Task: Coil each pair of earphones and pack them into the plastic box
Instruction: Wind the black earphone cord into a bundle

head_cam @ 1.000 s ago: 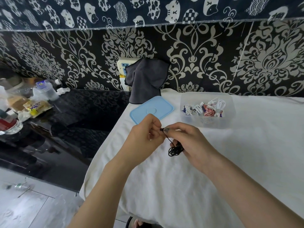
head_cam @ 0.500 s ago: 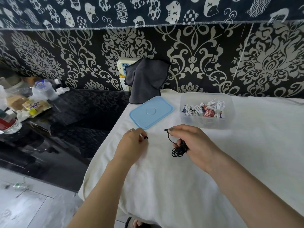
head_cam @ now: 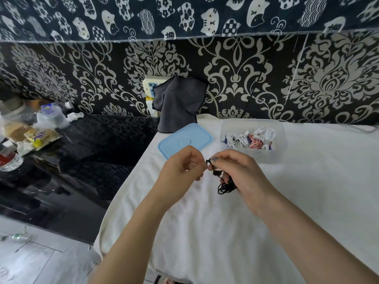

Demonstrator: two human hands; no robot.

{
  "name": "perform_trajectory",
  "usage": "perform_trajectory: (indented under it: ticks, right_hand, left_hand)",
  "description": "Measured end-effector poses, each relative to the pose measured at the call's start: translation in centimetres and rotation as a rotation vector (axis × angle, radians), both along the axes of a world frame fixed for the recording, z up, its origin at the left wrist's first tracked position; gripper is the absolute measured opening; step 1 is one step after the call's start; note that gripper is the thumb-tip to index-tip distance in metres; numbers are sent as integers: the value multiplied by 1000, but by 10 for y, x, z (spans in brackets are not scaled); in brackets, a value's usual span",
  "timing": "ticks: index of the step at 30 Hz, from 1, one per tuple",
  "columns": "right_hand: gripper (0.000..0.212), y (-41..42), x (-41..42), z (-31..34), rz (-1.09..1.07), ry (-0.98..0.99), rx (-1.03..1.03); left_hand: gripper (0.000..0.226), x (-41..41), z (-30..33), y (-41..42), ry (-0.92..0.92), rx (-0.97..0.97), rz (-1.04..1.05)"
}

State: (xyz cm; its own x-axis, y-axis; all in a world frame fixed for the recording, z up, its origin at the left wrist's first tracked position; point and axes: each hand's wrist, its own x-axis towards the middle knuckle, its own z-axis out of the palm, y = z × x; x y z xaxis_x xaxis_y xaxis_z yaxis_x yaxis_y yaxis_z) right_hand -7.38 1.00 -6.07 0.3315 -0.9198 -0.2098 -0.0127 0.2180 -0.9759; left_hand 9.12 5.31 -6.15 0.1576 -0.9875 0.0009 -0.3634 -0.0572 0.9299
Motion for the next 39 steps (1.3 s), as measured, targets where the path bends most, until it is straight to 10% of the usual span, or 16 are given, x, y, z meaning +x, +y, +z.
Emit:
perform_trajectory:
  ticks: [39]
  right_hand:
    - [10,0,-9,10,30,-44,-8]
  left_hand:
    - [15,-9,21,11,-160,-162,-51]
